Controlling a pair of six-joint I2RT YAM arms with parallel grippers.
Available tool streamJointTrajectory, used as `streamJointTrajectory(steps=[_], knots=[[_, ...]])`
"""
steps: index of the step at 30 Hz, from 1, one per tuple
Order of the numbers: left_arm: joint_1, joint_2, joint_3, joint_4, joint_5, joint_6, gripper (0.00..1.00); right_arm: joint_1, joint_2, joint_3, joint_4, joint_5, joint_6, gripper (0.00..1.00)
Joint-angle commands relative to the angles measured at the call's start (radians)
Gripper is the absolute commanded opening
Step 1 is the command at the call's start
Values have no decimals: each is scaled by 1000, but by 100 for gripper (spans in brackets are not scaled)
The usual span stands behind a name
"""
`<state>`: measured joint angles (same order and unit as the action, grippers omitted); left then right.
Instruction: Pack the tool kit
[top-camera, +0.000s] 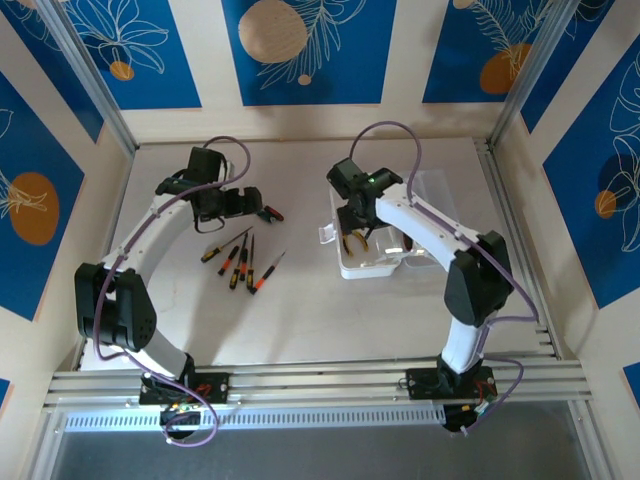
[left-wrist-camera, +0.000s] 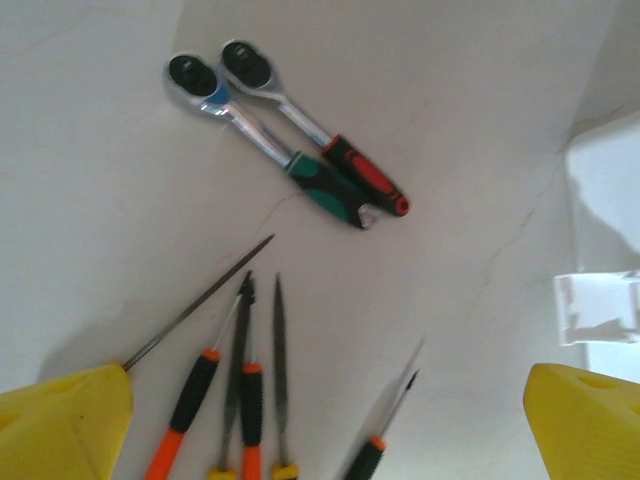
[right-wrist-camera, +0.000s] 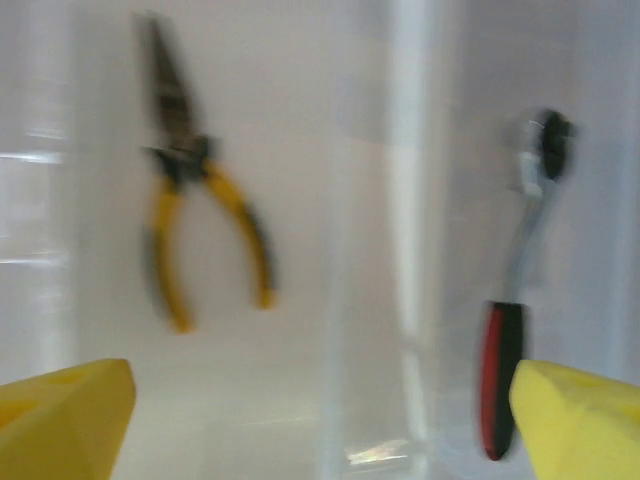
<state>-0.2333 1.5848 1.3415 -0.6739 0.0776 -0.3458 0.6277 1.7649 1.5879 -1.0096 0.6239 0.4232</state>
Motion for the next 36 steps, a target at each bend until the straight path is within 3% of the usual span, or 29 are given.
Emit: streamJointTrajectory(steps=[1,6,11,15,30,36], knots=[[2,32,-15,-125,-105,60,100,23,-86,-3,135,-252,-82,99],[13,67,-90,-125,-192,67,98,24,-93,-15,176,-351,-87,99],[44,104,-131,-95,-228,64,74,24,-76,-23,171,-371,-86,99],[68,149,-120,-103,-265,88,63,20,-77,-36,175,-378,-80,99],[114,322,-78,-75,-263,142,60,-3,-76,-48,170,-386,-68,99],[122,384,-44,-78,-239,153,45,-9,-78,-51,167,-383,-65,99]])
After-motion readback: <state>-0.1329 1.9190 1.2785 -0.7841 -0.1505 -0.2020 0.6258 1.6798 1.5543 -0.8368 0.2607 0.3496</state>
